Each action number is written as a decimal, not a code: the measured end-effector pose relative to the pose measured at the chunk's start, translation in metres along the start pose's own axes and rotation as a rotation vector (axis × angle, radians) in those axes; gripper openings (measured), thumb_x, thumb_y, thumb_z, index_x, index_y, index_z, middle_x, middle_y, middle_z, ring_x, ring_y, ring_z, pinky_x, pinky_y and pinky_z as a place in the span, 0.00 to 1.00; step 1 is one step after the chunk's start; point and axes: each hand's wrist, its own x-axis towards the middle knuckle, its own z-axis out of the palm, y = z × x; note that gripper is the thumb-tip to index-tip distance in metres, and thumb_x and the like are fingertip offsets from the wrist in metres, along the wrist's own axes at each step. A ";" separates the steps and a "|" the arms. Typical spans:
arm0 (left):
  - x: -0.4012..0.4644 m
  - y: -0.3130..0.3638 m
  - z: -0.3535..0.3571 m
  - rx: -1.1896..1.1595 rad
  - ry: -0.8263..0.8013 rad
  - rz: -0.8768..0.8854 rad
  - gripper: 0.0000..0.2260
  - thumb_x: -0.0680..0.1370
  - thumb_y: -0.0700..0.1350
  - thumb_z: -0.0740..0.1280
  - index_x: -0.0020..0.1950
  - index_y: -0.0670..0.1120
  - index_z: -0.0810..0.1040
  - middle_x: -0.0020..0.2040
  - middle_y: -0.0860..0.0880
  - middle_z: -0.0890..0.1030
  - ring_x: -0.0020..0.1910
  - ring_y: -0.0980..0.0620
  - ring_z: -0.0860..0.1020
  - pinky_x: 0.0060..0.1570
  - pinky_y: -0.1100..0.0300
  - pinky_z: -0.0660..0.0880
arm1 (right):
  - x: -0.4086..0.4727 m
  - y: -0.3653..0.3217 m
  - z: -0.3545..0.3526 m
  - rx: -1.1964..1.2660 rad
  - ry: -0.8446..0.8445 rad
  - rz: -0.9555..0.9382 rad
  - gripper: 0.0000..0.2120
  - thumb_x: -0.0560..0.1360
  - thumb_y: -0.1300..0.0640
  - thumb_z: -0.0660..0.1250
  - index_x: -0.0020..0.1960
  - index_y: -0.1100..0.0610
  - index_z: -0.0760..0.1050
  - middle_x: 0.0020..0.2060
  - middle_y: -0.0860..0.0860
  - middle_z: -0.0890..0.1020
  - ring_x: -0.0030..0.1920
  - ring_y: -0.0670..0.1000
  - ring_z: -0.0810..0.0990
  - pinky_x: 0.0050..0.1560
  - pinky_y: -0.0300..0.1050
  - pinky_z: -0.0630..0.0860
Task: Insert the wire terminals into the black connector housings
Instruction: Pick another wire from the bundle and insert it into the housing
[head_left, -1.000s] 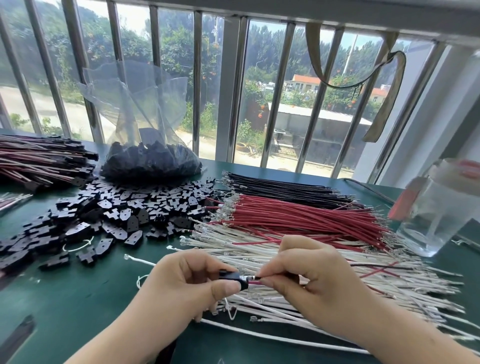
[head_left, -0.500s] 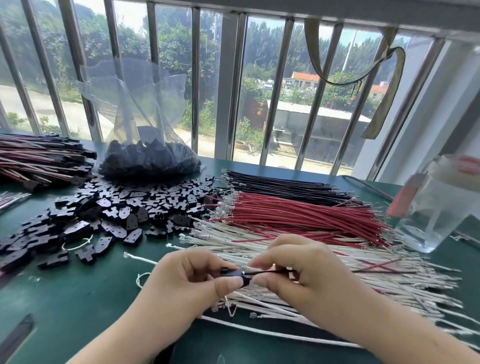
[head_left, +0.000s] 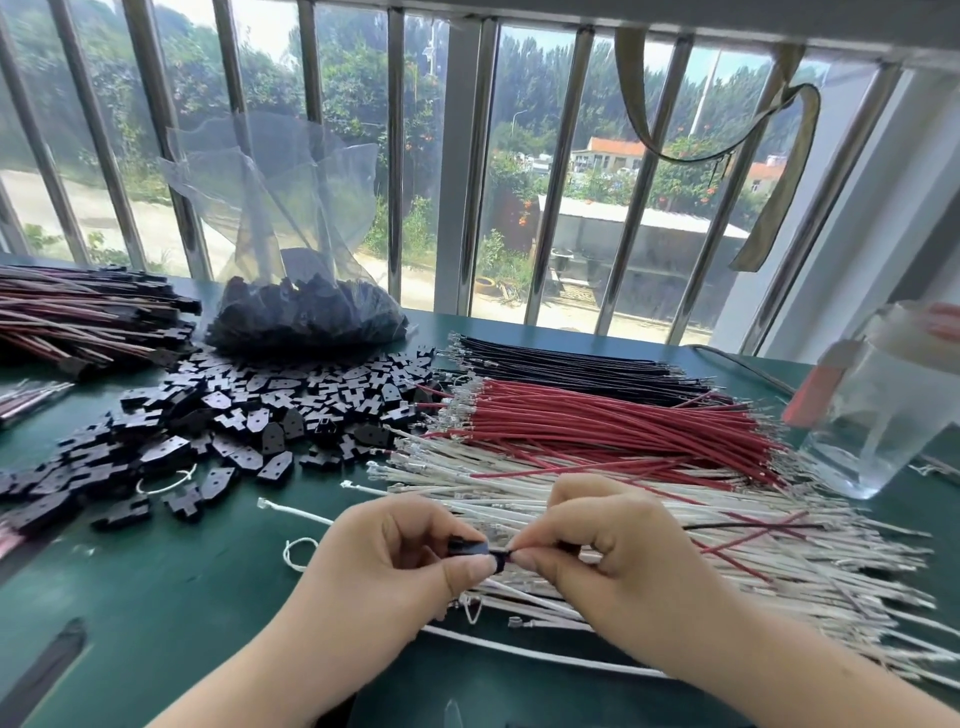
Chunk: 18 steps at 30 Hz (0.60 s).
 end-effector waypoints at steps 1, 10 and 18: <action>0.001 0.000 0.000 0.005 0.001 -0.006 0.09 0.59 0.51 0.78 0.36 0.52 0.83 0.24 0.51 0.77 0.23 0.58 0.73 0.22 0.68 0.68 | 0.001 0.000 -0.001 0.005 -0.007 0.013 0.03 0.70 0.52 0.70 0.44 0.47 0.81 0.34 0.41 0.75 0.37 0.43 0.75 0.36 0.31 0.69; 0.006 -0.001 -0.036 -0.521 0.190 -0.063 0.15 0.61 0.52 0.79 0.37 0.44 0.81 0.27 0.46 0.76 0.21 0.54 0.70 0.18 0.66 0.67 | -0.002 0.020 -0.059 -0.204 -0.310 0.275 0.21 0.69 0.31 0.53 0.37 0.46 0.75 0.29 0.43 0.76 0.27 0.41 0.71 0.32 0.38 0.73; -0.026 0.015 -0.033 -0.160 0.112 0.122 0.13 0.59 0.42 0.79 0.40 0.51 0.83 0.28 0.46 0.79 0.24 0.52 0.75 0.23 0.63 0.73 | -0.059 0.045 -0.137 -0.343 -0.384 0.417 0.21 0.69 0.27 0.53 0.41 0.39 0.78 0.41 0.39 0.79 0.39 0.42 0.78 0.41 0.36 0.75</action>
